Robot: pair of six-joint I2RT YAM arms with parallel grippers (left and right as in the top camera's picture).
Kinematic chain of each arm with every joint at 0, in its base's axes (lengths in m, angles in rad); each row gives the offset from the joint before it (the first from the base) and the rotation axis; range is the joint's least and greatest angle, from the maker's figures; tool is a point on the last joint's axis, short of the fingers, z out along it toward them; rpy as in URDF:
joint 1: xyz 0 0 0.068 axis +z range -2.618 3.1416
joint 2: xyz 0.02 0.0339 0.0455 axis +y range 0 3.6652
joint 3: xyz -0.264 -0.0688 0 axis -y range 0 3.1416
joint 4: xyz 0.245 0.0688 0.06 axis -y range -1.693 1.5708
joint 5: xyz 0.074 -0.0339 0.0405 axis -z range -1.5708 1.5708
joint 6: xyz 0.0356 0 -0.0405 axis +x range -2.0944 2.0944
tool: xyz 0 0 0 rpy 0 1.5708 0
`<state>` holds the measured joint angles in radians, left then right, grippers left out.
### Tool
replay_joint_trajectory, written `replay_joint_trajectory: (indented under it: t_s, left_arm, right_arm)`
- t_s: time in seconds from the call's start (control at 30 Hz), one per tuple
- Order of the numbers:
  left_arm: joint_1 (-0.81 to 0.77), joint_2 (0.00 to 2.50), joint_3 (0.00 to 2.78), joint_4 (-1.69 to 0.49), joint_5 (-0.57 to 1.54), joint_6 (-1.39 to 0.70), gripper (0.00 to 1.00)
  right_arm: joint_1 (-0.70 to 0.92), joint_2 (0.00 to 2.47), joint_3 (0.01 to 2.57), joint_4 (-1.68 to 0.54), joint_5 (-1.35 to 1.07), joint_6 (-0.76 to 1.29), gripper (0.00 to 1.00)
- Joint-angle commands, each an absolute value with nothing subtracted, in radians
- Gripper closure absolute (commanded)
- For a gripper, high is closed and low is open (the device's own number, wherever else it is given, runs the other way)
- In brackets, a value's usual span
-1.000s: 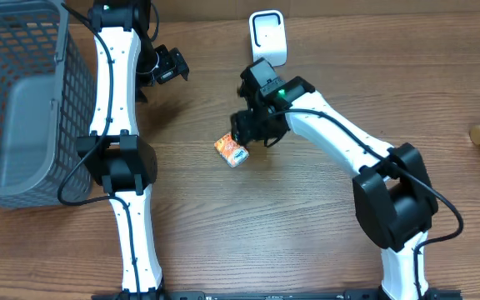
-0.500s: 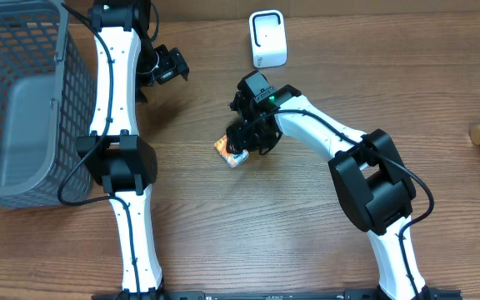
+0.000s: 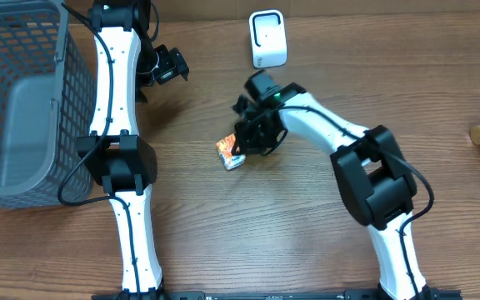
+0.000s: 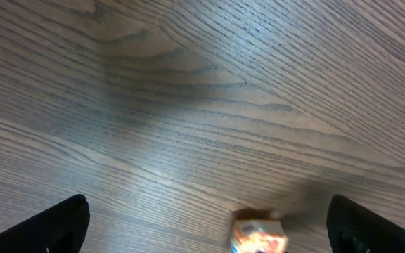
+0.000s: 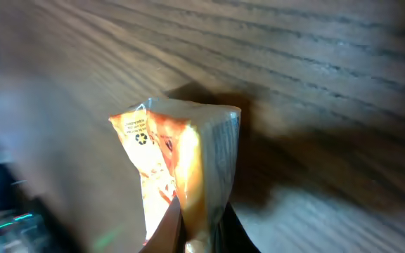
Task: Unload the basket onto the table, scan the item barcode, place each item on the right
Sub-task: 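Hold the orange box with the right gripper in front of the scanner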
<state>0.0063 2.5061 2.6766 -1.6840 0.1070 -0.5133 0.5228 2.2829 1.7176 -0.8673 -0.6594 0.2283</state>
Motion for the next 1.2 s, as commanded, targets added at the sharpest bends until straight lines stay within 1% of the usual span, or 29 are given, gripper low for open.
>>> replay_joint_trajectory:
  t_s: [0.0,0.07,0.2,0.33,0.37,0.57,0.83,0.9,0.97,1.03,1.07,1.17]
  left_arm:
    - [-0.001,2.499,2.679,-1.686,0.097,-0.494,0.0]
    - [-0.001,2.499,2.679,-1.686,0.097,-0.494,0.0]
    - [-0.001,2.499,2.679,-1.686,0.097,-0.494,0.0]
    - [-0.001,2.499,2.679,-1.686,0.097,-0.494,0.0]
    - [-0.001,2.499,2.679,-1.686,0.097,-0.494,0.0]
    - [-0.001,2.499,2.679,-1.686,0.097,-0.494,0.0]
    - [-0.001,2.499,2.679,-1.686,0.097,-0.494,0.0]
    - [-0.001,2.499,2.679,-1.686,0.097,-0.494,0.0]
    - [-0.001,2.499,2.679,-1.686,0.097,-0.494,0.0]
    - [-0.001,2.499,2.679,-1.686,0.097,-0.494,0.0]
    - [-0.001,2.499,2.679,-1.686,0.097,-0.494,0.0]
    - [-0.001,2.499,2.679,-1.686,0.097,-0.494,0.0]
  right_arm:
    - [0.393,2.283,1.737,-0.865,-1.015,0.217,0.96]
    - [0.321,2.283,1.737,-0.865,-1.188,0.188,0.96]
    - [0.192,2.283,1.737,-0.856,-1.45,0.122,0.96]
    - [0.104,2.283,1.736,-0.824,-1.516,0.122,0.96]
    - [0.08,2.283,1.736,-0.802,-1.569,0.121,0.96]
    - [0.021,2.283,1.736,-0.767,-1.57,0.124,0.96]
    - [0.029,2.283,1.736,-0.764,-1.57,0.126,0.96]
    - [0.032,2.283,1.736,-0.768,-1.564,0.158,0.96]
    - [0.033,2.277,1.737,-0.766,-1.462,0.269,0.96]
    - [0.034,2.256,1.748,-0.778,-1.232,0.336,0.96]
    - [0.039,2.238,1.761,-0.793,-1.078,0.38,0.96]
    - [0.07,2.184,1.82,-0.838,-0.723,0.44,0.96]
